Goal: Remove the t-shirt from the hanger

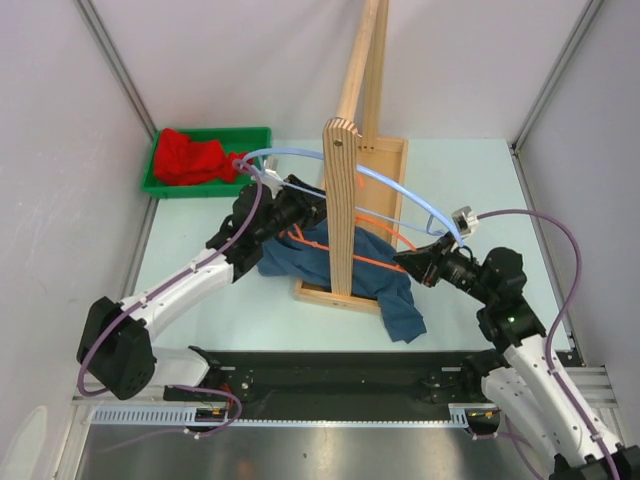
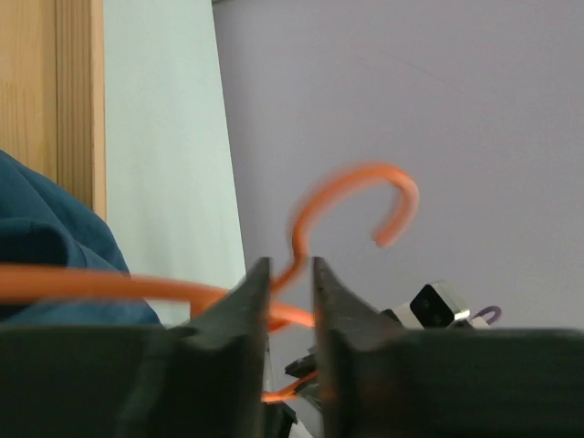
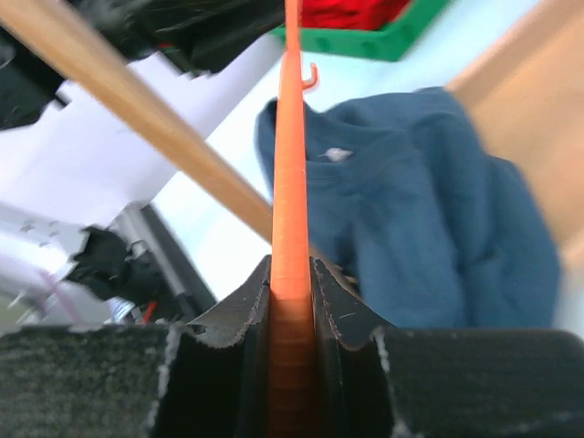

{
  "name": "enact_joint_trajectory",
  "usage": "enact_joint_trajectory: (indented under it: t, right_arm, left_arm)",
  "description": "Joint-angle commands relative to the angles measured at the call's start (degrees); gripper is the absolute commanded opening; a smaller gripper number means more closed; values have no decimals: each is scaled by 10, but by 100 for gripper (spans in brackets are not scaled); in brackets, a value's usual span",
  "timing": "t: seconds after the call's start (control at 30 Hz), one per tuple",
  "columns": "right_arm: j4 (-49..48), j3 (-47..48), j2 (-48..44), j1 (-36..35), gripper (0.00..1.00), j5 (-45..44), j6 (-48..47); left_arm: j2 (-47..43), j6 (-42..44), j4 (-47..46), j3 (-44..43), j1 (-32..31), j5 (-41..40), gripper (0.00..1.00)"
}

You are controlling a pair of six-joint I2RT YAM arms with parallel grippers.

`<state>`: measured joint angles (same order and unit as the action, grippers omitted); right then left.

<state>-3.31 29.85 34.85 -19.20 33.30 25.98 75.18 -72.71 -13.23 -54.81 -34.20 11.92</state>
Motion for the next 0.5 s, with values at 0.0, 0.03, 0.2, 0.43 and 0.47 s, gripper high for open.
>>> enact_joint_trajectory:
  t: [0.0, 0.03, 0.2, 0.43, 0.47]
  right_arm:
    - [75, 4, -40, 51, 0, -47, -26]
    - [81, 3, -45, 62, 0, -41, -28]
    - [101, 2, -70, 148, 0, 15, -21]
    - [90, 73, -23, 230, 0, 81, -25]
    - [91, 86, -12, 233, 0, 80, -30]
  left_arm:
    - [-23, -33, -68, 51, 16, 18, 36]
    - [-28, -33, -71, 58, 18, 22, 39]
    - [-64, -11, -67, 111, 40, 35, 58]
    - [-154, 52, -4, 192, 56, 42, 67]
    - [-176, 56, 2, 213, 55, 44, 68]
